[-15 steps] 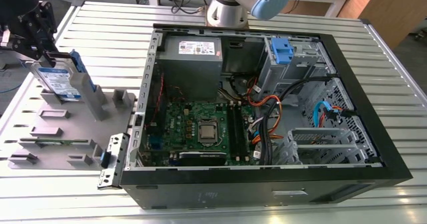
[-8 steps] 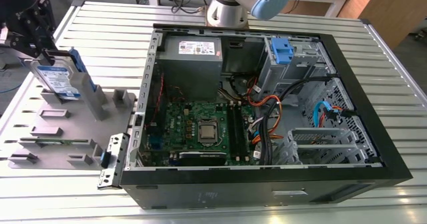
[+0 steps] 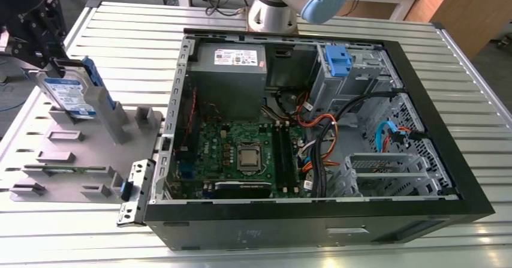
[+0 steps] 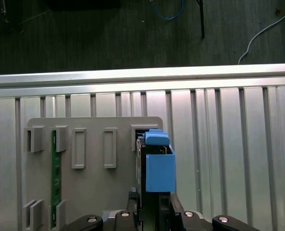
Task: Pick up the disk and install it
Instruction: 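Pick up the disk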
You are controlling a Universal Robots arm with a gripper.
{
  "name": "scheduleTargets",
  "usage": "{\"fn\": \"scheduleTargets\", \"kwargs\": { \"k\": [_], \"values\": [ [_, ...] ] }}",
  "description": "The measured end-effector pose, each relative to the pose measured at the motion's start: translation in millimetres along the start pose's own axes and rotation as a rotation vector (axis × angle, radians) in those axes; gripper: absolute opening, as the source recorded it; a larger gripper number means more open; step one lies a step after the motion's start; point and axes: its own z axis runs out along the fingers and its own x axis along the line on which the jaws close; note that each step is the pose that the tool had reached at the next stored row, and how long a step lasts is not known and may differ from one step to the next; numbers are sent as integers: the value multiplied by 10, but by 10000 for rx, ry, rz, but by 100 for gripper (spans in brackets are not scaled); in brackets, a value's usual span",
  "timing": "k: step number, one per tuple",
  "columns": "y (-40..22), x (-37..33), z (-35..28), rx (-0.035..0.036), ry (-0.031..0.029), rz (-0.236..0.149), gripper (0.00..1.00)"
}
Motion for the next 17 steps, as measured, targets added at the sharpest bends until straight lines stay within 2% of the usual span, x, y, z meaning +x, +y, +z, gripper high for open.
{"fn": "scheduleTargets", "kwargs": {
  "k": [13,17],
  "values": [
    [2,-3,-78,1,-1,0,35],
    [2,-3,-79,1,0,0,35]
  ]
}}
